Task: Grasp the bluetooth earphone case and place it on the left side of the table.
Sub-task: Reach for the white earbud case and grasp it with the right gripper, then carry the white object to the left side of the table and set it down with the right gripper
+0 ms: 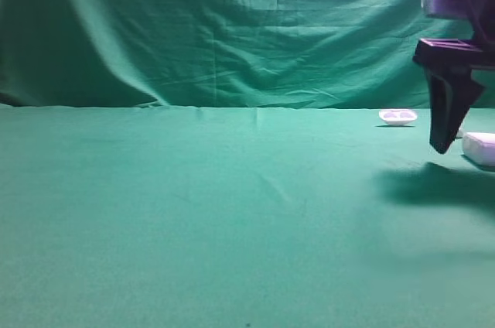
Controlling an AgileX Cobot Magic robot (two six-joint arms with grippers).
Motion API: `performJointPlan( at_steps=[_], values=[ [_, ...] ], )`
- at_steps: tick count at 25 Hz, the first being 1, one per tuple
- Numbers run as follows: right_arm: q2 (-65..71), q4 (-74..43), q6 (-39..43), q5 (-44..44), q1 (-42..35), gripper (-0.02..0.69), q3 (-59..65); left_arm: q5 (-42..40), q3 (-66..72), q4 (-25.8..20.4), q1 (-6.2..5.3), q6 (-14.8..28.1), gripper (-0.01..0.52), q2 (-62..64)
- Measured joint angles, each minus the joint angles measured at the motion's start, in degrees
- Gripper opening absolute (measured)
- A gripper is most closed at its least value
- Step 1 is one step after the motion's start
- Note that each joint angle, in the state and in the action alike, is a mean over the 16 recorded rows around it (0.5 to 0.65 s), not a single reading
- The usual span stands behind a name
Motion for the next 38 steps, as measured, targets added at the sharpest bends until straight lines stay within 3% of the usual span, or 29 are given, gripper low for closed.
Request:
performJointPlan(
  at_steps=[10,25,31,38],
  values=[
    [0.43,-0.65,-0.01,6.38,2.20,0.332,-7.09,0.00,0.00,0.00,0.00,0.00,0.000,0.00],
    [11.46,0.45,-2.28,20.49,22.75,0.333,-46.64,0.00,0.00,0.00,0.00,0.00,0.000,0.00],
    [22.58,0.56,-2.77,21.29,30.29,0.333,-60.09,0.00,0.00,0.00,0.00,0.00,0.000,0.00],
    [33.45,1.06,-3.09,17.45,35.40,0.333,-66.79,0.00,0.00,0.00,0.00,0.00,0.000,0.00]
  ],
)
